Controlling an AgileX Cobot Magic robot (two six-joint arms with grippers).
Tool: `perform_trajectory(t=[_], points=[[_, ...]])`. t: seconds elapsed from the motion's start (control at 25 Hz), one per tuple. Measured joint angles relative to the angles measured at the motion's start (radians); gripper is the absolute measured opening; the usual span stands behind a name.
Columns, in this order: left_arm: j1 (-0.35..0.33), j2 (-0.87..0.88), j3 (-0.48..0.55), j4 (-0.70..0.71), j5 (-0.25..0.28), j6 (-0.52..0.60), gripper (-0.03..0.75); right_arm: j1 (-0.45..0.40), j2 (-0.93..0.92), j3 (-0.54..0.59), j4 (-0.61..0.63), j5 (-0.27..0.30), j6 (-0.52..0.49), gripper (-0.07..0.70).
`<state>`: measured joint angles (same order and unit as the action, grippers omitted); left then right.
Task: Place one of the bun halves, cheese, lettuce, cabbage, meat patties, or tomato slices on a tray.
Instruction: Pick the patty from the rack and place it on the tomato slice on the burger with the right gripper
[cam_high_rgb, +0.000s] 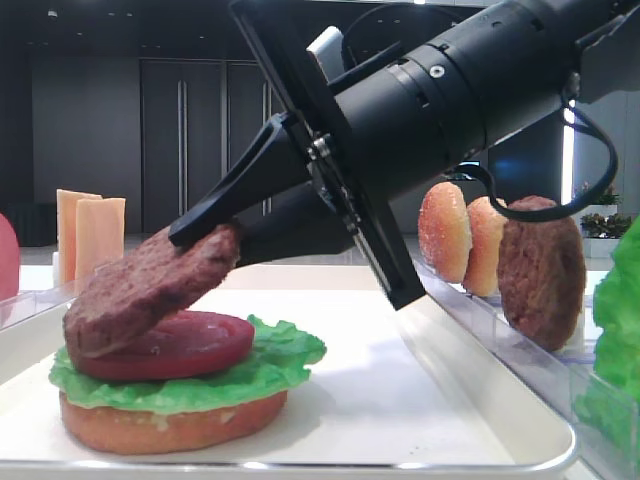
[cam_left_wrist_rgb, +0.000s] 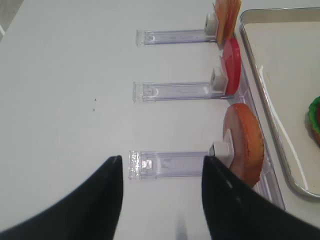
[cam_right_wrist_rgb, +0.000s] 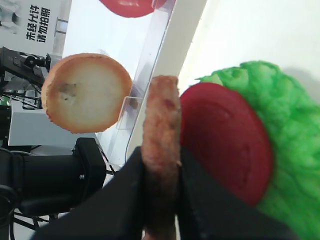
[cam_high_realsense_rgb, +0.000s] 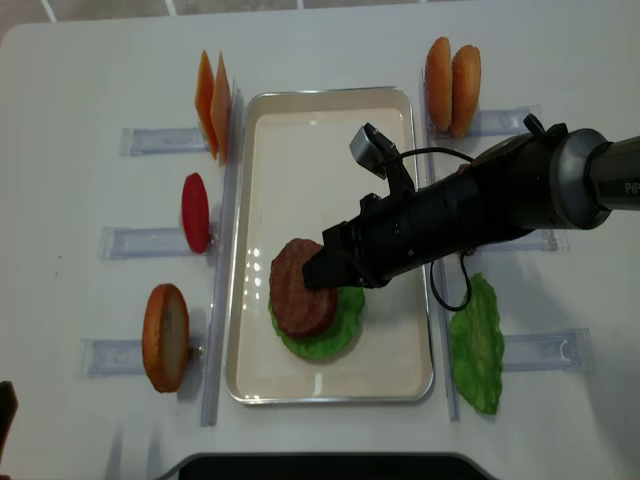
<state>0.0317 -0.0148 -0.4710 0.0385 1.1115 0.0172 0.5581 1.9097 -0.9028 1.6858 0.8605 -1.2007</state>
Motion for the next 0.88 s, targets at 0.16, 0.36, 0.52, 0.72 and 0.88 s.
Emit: perform_trajectory(t=[0.16,0.36,0.52,0.72,0.88], points=[[0.0,0.0,0.0,0.0,0.0,0.0,0.391,0.0,0.0,0.0,0.0,0.001,0.0,0.197],[0.0,0.0,0.0,0.0,0.0,0.0,0.393,0.0,-0.002,0.0,-0.002,0.001,-0.001,0.372],[0.0,0.0,0.0,0.0,0.0,0.0,0.392,0.0,-0.042,0.0,-0.029,-0.011,-0.001,0.403],[0.0,0.0,0.0,0.0,0.0,0.0,0.392,0.0,-0.121,0.0,-0.125,-0.098,0.064,0.405],[0.0,0.0,0.0,0.0,0.0,0.0,0.392,0.0,-0.191,0.0,-0.293,-0.187,0.19,0.405]])
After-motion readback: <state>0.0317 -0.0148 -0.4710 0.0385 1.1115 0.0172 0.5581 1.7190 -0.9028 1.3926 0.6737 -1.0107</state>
